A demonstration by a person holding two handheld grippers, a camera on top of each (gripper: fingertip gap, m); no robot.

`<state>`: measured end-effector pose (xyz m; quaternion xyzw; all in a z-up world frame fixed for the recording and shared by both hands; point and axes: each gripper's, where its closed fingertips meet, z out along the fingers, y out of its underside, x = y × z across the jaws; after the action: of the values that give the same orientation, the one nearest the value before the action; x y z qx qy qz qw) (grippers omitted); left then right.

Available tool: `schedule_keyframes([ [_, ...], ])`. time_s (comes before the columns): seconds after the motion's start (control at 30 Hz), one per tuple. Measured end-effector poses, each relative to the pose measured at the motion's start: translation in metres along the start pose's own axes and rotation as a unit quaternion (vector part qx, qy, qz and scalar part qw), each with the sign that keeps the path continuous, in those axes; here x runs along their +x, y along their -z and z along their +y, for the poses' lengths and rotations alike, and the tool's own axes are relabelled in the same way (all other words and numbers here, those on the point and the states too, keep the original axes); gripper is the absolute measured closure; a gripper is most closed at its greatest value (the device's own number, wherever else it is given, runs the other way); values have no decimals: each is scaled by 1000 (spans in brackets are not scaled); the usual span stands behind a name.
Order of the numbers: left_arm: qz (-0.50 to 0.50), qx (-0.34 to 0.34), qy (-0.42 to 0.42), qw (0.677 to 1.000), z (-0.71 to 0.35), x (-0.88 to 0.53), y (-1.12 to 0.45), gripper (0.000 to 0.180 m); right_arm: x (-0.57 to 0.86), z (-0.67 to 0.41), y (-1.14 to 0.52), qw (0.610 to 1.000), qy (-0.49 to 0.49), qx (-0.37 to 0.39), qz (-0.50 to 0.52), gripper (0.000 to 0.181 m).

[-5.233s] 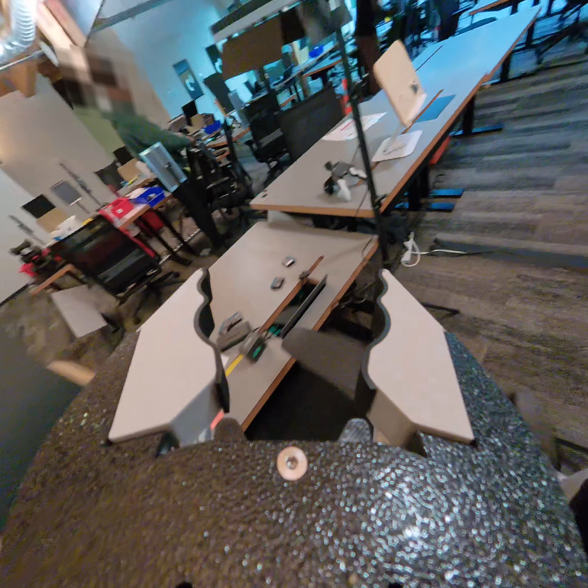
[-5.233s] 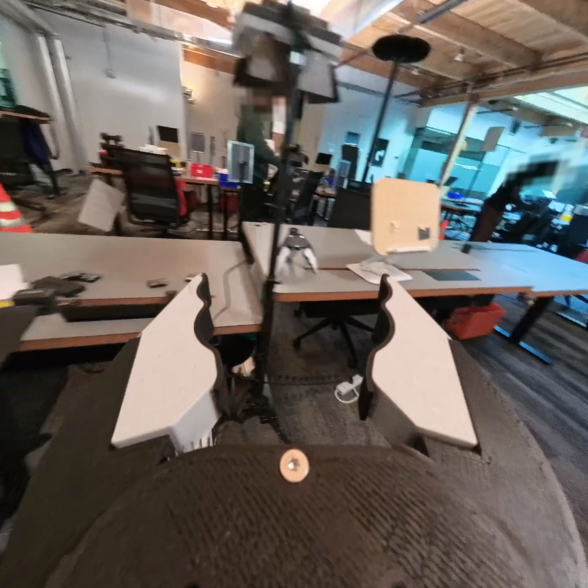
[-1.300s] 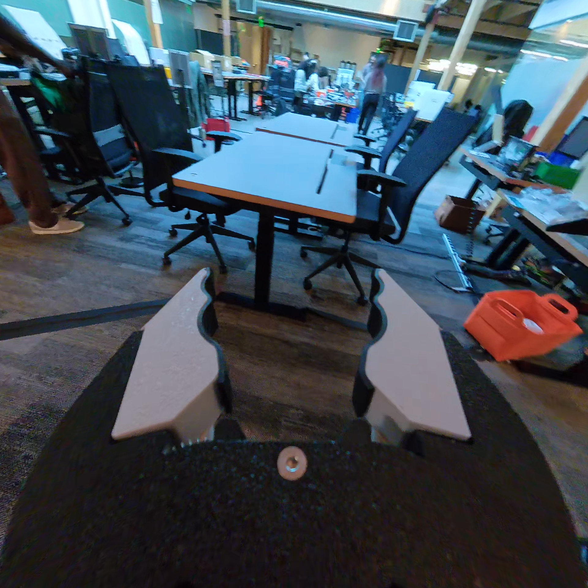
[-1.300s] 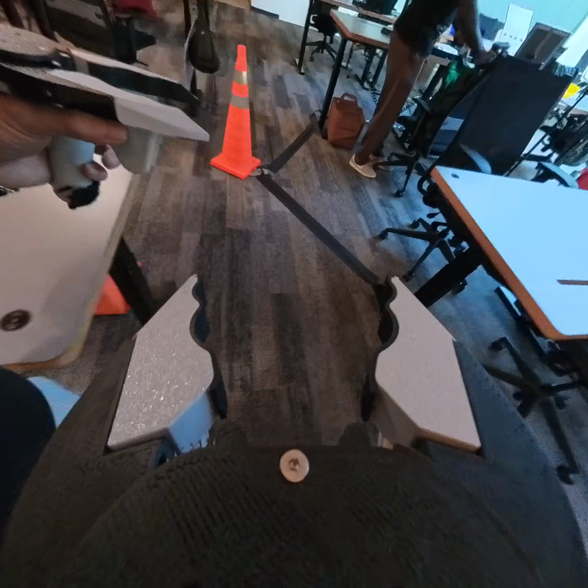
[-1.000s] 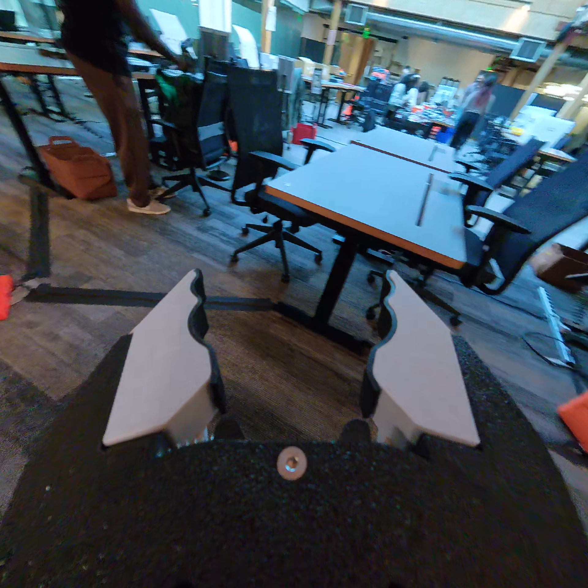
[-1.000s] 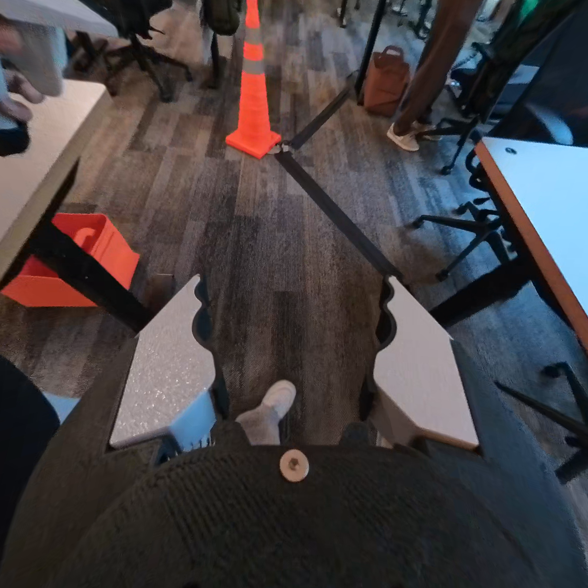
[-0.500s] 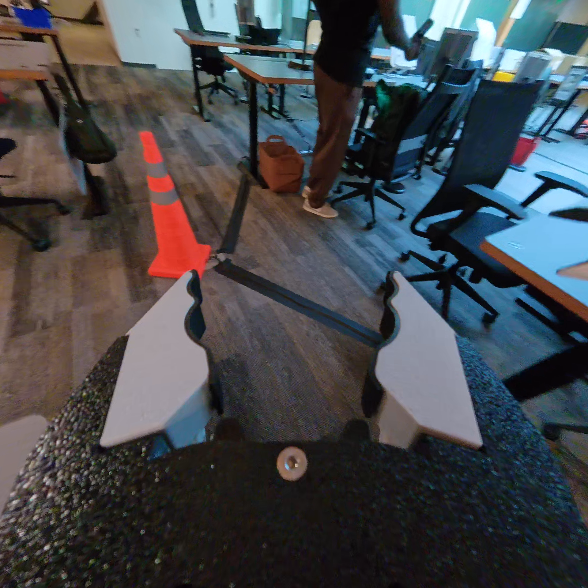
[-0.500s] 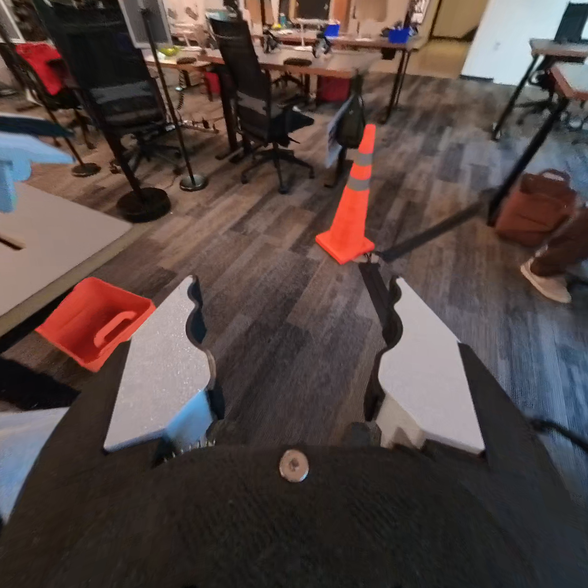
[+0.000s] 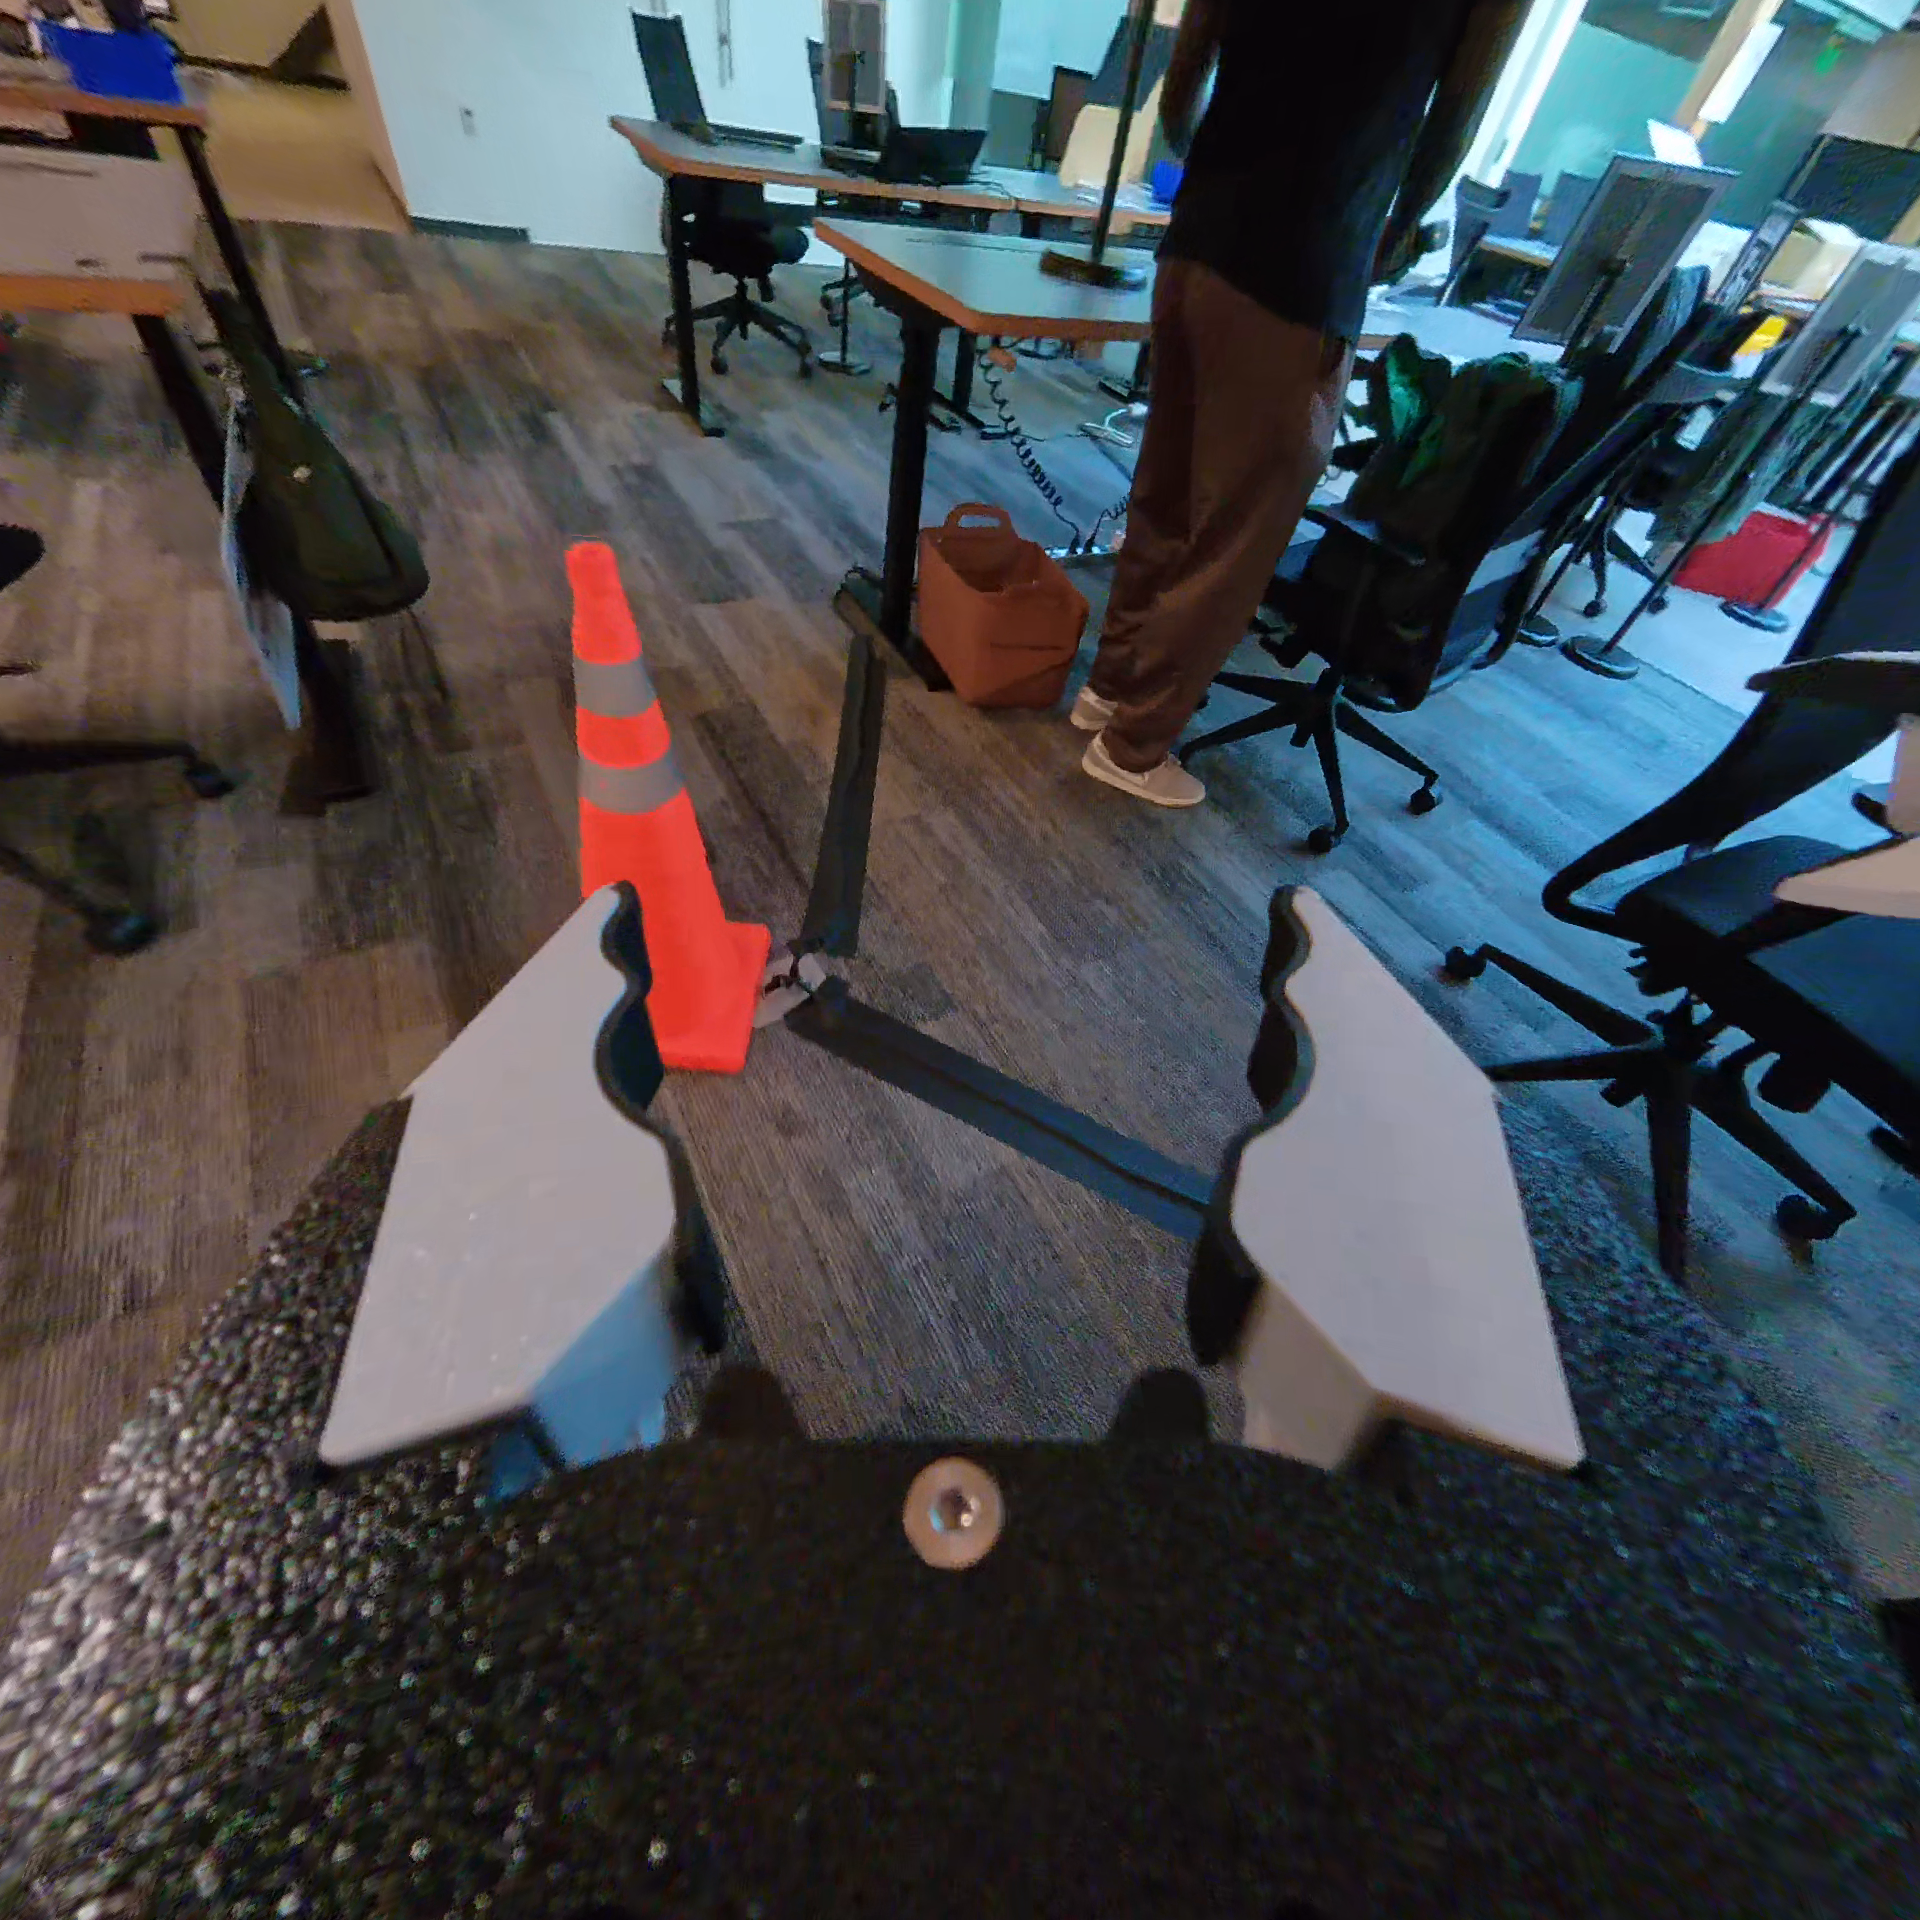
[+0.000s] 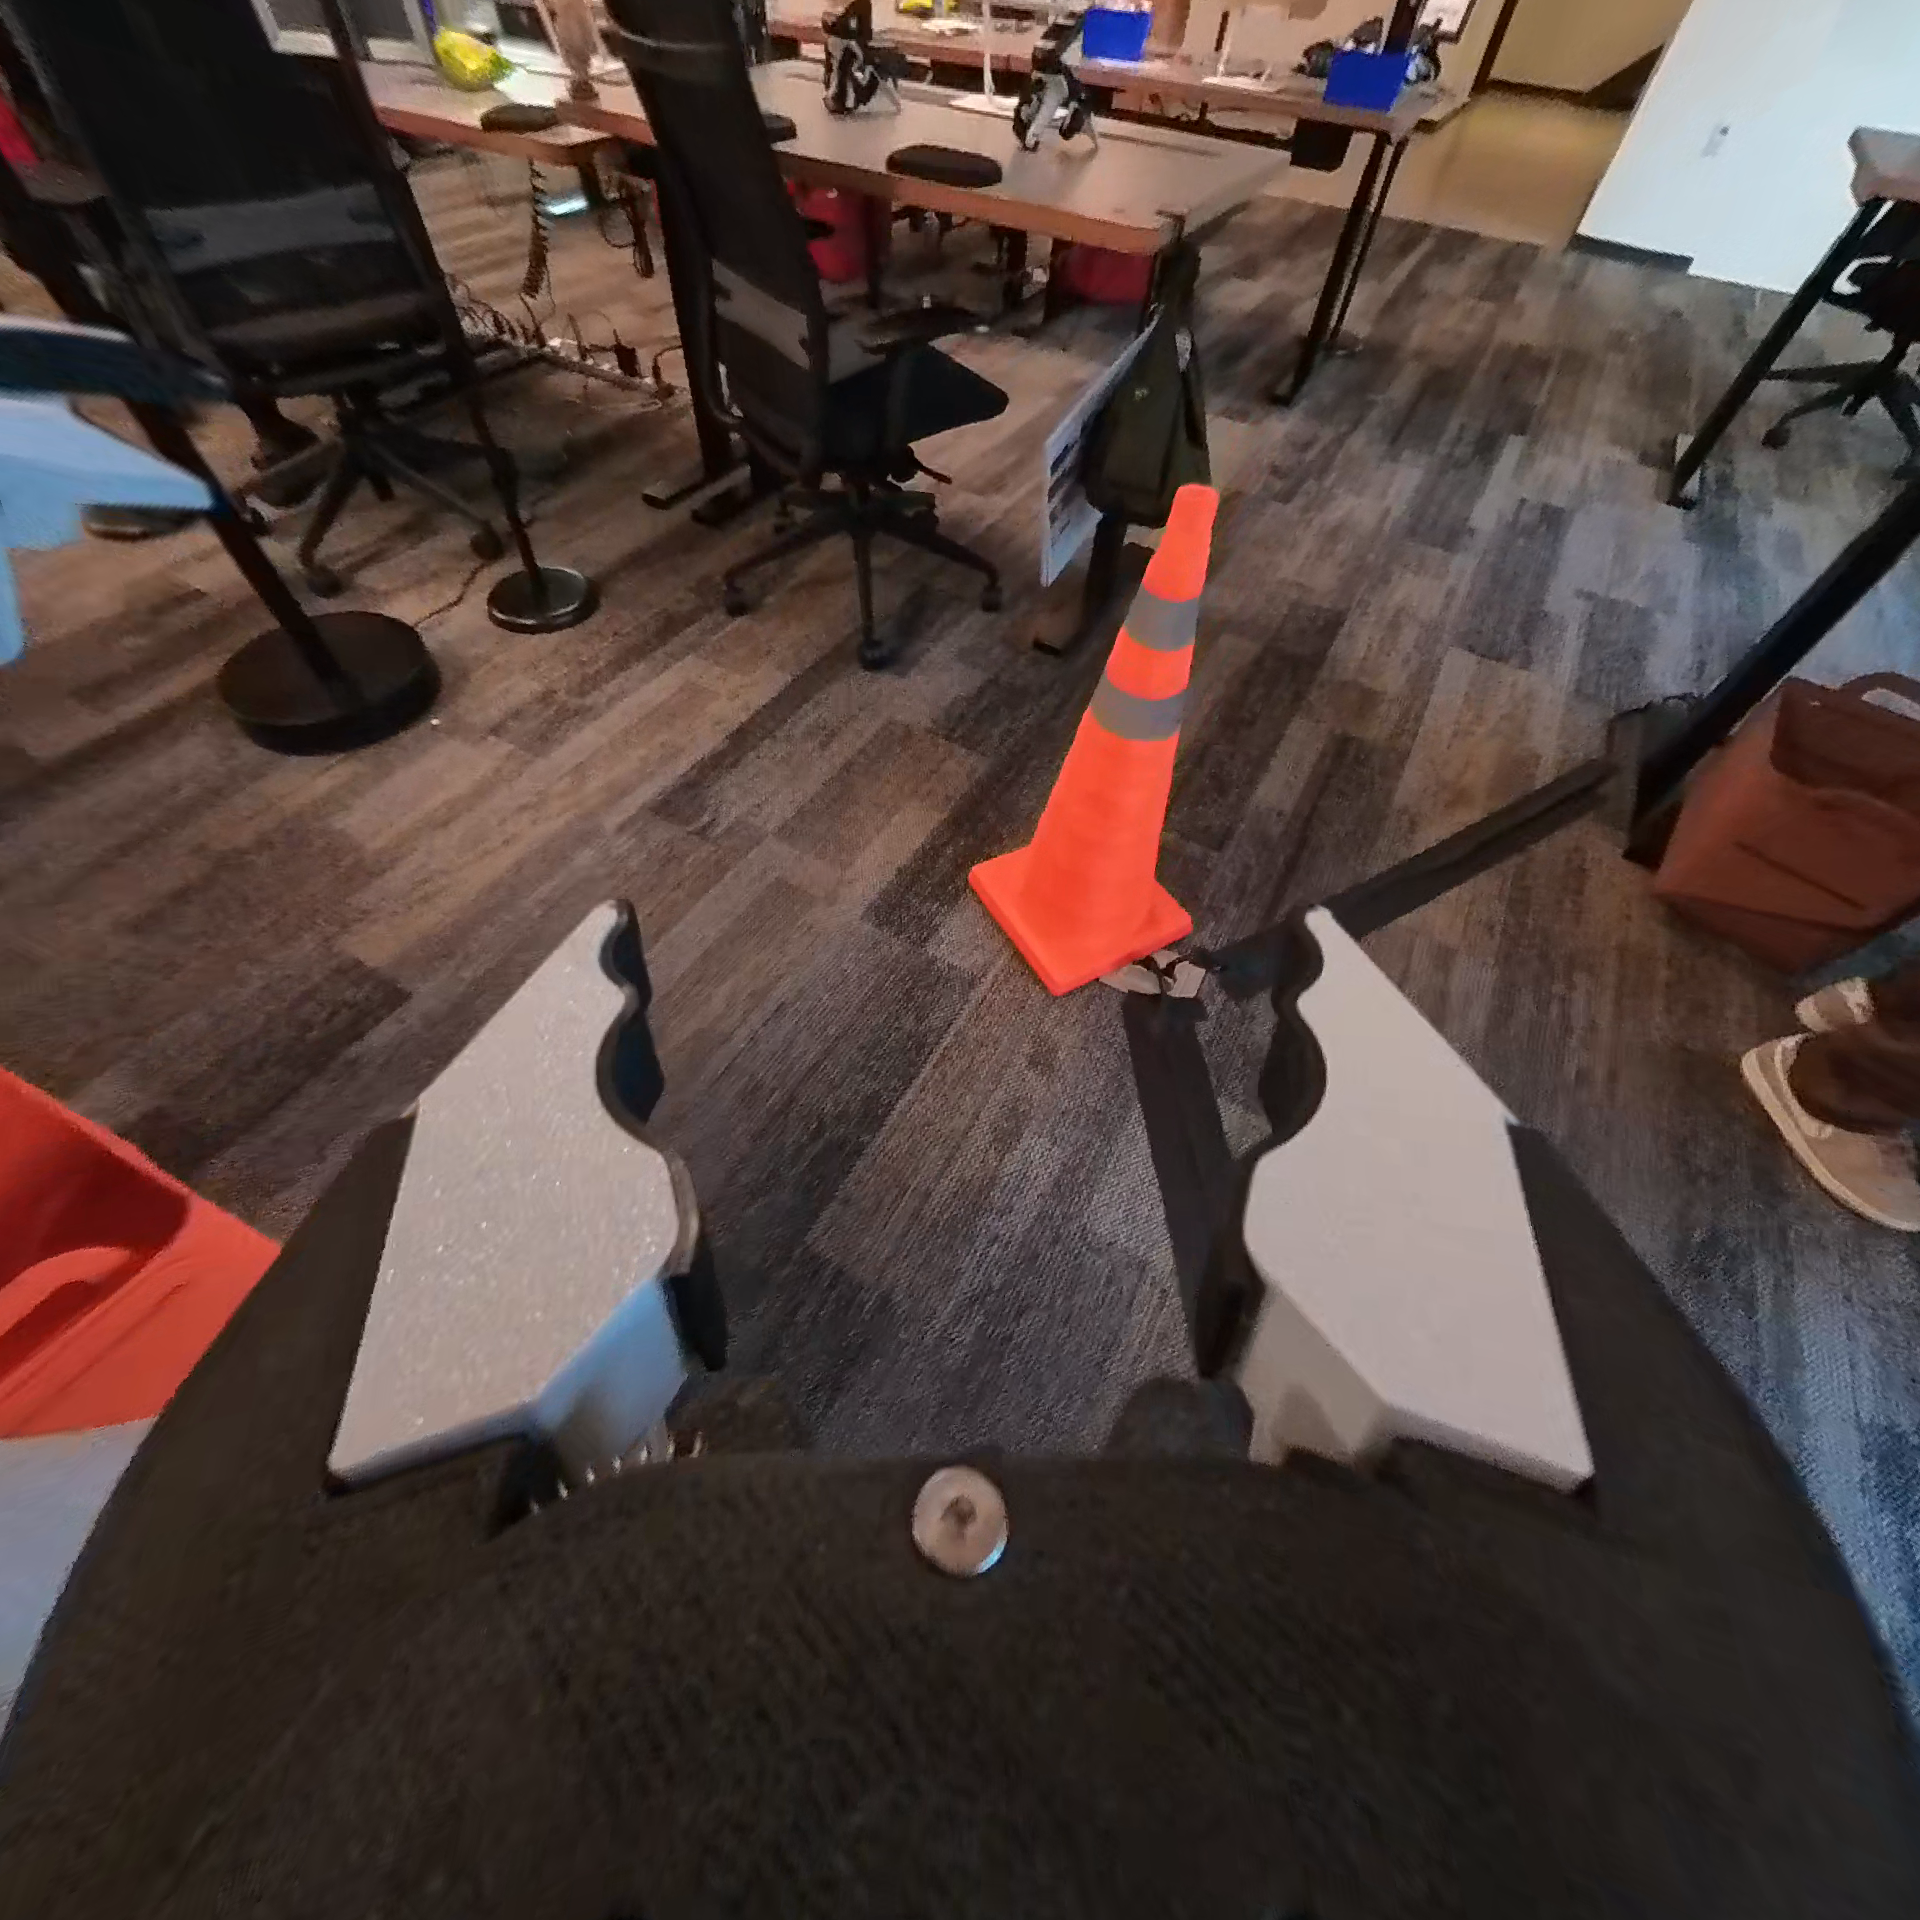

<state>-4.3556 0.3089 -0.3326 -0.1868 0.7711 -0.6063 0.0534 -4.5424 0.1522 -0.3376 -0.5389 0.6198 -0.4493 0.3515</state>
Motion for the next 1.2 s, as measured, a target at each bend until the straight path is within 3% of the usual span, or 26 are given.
schedule_keyframes([
  [0.2, -16, -17, -35, 999, -11, -86, -123, 78, 50, -27, -93, 1000, -6, 3, 0, 65],
  [0.6, -105, -30, -47, 993, -45, -245, -352, 75, 174, -73, -368, 997, -29, 10, -72, 60],
  [0.7, -106, -45, -59, 992, -52, -275, -406, 71, 194, -102, -423, 995, 3, 16, -95, 60],
  [0.93, -38, -68, -78, 994, -50, -319, -539, 60, 254, -109, -479, 998, -28, -26, -46, 58],
  [1.2, 13, -115, -74, 991, 33, -382, -734, 60, 278, -27, -459, 979, -117, -133, 103, 59],
])
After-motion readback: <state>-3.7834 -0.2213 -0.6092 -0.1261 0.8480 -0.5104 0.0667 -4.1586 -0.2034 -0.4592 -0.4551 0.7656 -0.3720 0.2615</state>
